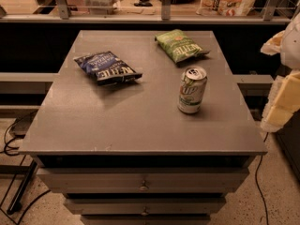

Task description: Knock 7up can over

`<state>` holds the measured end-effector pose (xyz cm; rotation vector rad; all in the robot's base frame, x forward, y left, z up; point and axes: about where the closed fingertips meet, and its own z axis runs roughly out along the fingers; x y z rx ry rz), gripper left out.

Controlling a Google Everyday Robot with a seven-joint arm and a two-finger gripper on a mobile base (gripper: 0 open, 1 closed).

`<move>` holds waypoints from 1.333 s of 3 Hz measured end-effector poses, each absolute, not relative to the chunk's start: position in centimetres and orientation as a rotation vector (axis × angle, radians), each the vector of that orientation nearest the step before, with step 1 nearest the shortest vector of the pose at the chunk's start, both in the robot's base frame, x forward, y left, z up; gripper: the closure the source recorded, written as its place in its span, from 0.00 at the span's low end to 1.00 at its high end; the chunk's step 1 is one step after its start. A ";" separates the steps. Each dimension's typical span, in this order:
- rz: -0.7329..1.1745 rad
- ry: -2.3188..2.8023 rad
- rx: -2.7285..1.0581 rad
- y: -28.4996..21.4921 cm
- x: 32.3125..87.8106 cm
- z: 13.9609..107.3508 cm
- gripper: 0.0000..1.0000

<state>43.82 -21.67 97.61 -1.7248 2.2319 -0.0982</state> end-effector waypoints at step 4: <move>0.205 1.932 -1.554 -19.3 47.9 95.8 0.00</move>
Offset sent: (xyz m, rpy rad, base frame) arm 0.0437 0.0195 -0.0235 0.6053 -0.1747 0.1032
